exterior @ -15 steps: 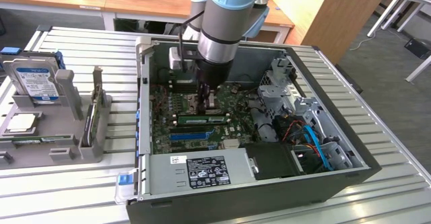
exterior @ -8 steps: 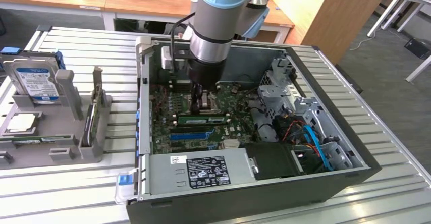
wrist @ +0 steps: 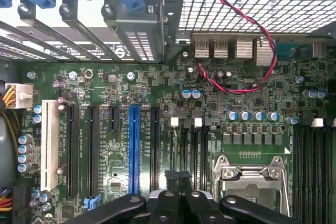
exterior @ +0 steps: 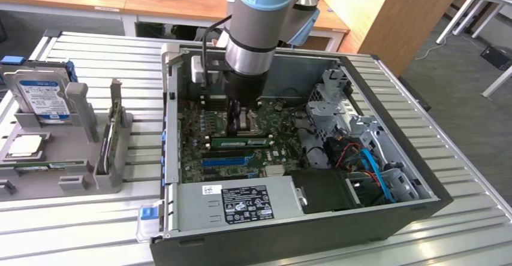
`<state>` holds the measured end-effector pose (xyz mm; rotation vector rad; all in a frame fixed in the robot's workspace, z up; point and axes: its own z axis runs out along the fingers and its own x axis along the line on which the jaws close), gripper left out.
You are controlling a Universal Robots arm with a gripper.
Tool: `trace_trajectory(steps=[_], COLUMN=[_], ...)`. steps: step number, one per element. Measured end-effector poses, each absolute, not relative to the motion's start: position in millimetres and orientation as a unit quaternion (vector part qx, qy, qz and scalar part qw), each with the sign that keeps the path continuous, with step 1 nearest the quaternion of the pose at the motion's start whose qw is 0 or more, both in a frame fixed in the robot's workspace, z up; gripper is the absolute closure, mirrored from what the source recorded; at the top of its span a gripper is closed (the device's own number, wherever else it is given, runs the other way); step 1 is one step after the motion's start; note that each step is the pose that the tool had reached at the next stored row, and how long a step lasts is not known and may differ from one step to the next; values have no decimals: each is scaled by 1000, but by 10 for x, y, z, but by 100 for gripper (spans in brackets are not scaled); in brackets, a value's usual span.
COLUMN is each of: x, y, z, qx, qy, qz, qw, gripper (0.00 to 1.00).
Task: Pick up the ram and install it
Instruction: 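Press down the ram until it locks into place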
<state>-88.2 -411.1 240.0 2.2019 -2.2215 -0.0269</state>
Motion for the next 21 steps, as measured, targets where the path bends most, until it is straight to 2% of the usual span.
trace_trajectory(steps=[21], x=[-881], y=[-4117], z=[2341], qx=[704], qy=[-710], qz=[-8], qw=[7], gripper=[89])
